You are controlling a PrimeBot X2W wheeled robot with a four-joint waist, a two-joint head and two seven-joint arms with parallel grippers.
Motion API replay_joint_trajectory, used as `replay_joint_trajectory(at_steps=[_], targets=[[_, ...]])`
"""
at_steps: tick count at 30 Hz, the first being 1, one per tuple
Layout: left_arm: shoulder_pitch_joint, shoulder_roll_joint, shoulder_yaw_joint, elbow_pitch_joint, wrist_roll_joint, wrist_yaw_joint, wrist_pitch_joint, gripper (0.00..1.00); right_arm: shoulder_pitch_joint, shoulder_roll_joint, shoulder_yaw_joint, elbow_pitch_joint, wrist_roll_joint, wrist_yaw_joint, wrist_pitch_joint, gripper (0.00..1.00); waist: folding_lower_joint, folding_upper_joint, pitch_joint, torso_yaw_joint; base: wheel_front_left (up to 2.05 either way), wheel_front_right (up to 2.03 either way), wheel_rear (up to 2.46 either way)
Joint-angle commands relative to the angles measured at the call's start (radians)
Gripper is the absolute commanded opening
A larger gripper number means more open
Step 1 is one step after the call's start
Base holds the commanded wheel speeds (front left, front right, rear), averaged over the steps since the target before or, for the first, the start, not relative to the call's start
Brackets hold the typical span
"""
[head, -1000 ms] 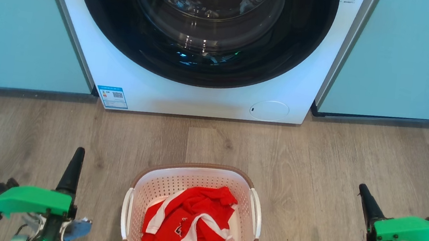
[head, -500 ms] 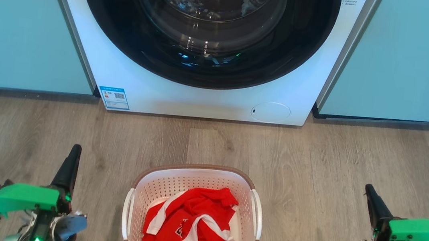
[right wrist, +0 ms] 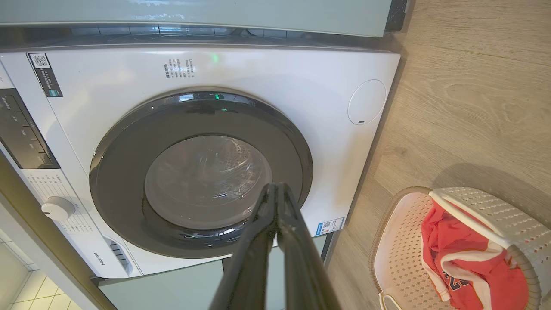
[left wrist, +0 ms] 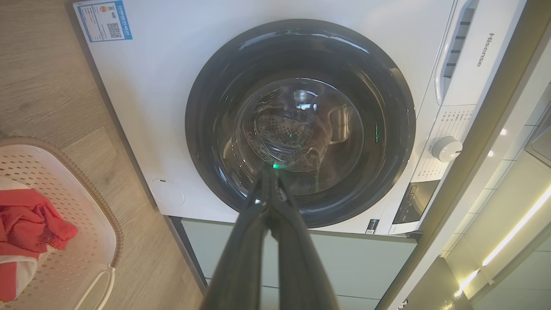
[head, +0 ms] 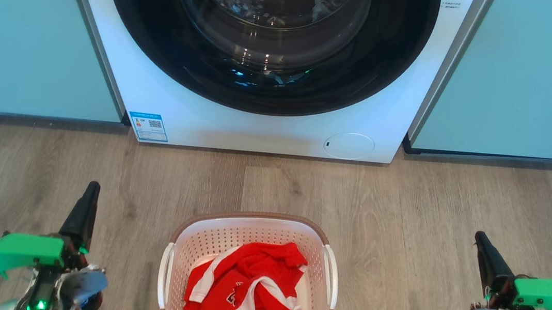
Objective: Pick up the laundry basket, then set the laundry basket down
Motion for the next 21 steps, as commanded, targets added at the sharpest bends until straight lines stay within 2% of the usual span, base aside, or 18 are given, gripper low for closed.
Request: replay_joint_trajectory(at_steps=[1, 21], targets=[[-0.055, 0.015, 0.034, -0.030, -0.003, -0.007, 0.004, 0.00, -0.046, -0.008, 0.017, -0.032, 0.004, 0.007, 0.005, 0.00, 0.0000, 0.0000, 0.000, 0.000, 0.00, 0.00, 0.00], [-0.056, 0.009, 0.043, -0.030, 0.004, -0.007, 0.010, 0.00, -0.047, -0.002, 0.009, -0.031, -0.003, 0.007, 0.011, 0.00, 0.0000, 0.0000, 0.000, 0.000, 0.00, 0.00, 0.00]])
